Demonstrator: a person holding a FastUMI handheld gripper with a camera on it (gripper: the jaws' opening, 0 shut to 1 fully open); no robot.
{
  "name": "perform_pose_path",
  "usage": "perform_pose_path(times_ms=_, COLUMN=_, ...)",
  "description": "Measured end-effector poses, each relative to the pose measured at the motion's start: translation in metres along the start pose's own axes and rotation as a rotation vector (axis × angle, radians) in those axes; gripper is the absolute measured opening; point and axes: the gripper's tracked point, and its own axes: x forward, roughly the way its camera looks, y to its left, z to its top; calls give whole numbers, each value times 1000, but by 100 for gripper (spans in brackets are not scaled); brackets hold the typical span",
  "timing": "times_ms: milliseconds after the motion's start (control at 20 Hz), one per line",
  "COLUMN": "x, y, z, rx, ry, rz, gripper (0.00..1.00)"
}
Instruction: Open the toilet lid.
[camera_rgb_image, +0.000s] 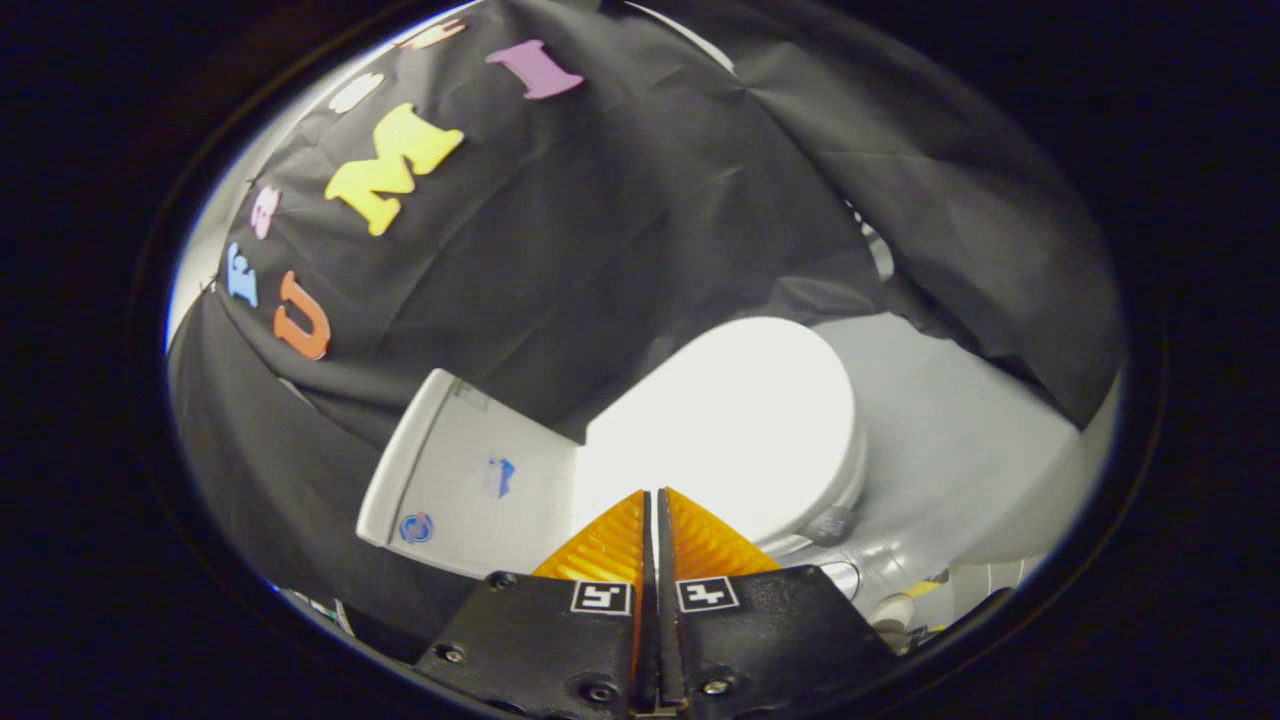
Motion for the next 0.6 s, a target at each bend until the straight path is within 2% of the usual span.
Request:
perform_pose_path(times_ms=100, x=0, y=-25, z=-15, rx=83, ry=31, rz=7, gripper=9)
perform_pose_path(times_ms=250, x=11, y=-68, z=-30, rx=133, ry=59, rz=-59, gripper=43)
perform_pose_path(times_ms=400, x=19, y=-96, z=-45, rx=178, ry=92, rz=-74, gripper=77)
perform_pose_path(times_ms=500, x=25, y=-110, z=-46, rx=198, ry=92, rz=-86, gripper=83)
perform_pose_path(times_ms=600, x=35, y=-128, z=-49, rx=208, ry=91, rz=-112, gripper=84)
